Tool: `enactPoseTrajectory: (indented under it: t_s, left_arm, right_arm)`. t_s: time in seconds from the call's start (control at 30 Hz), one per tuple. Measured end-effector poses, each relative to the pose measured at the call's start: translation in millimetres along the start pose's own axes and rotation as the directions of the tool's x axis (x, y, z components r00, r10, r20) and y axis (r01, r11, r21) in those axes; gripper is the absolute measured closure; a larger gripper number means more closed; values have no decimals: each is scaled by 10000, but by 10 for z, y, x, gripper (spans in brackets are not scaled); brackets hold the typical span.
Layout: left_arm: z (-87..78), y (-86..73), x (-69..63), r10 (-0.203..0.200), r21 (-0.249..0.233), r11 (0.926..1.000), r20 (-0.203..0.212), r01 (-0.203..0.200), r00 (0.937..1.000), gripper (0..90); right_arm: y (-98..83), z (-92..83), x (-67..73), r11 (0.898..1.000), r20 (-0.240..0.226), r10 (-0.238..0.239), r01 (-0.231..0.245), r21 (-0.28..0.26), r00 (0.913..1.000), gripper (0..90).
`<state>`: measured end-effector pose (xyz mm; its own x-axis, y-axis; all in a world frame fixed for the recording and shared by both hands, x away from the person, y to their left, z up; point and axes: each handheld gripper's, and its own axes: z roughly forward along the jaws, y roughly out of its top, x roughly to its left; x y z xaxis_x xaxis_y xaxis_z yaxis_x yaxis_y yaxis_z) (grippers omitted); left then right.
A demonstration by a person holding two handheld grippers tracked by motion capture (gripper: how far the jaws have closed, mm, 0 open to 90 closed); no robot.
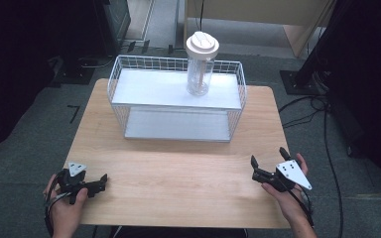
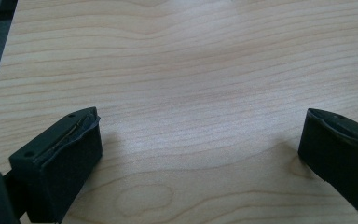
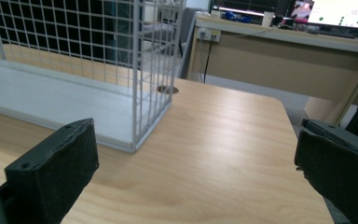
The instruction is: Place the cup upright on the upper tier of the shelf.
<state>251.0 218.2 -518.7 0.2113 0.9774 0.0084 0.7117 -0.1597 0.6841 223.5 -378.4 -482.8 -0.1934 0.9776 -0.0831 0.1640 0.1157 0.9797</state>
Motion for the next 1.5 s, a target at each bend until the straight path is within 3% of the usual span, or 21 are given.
enactPoseTrajectory:
  t_s: [0.37,0.6,0.9,0.97,1.07,1.17,1.33,1.5]
  left_arm:
    - [0,0,0,1,-1,10000,-3,-1,10000,0]
    - [0,0,0,1,-2,10000,-4,-1,10000,0]
    - [0,0,0,3,-1,10000,-3,-3,10000,0]
    - [0,0,0,4,2,10000,-4,-4,10000,0]
    - [0,0,0,5,5,10000,-5,-5,10000,0]
    - [-1,0,0,15,8,10000,-1,-15,10000,0]
    - [-1,0,0,12,7,10000,-3,-12,10000,0]
    - [-1,-1,1,14,6,10000,-2,-14,10000,0]
  right_arm:
    - [-302,-187,-234,9971,576,-85,41,755,9983,0]
    - [-454,-334,-395,9933,944,63,-171,1142,9955,0]
    - [-512,-487,-517,9877,1179,128,-309,1532,9929,0]
    - [-514,-495,-522,9812,1302,-10,-242,1917,9915,0]
    - [-517,-493,-533,9621,1326,27,-388,2701,9912,0]
    - [-522,-499,-541,9554,1268,-89,-290,2940,9919,0]
    - [-534,-460,-516,9177,921,-517,109,3970,9944,0]
    - [-552,-420,-495,8728,517,-700,361,4868,9962,1]
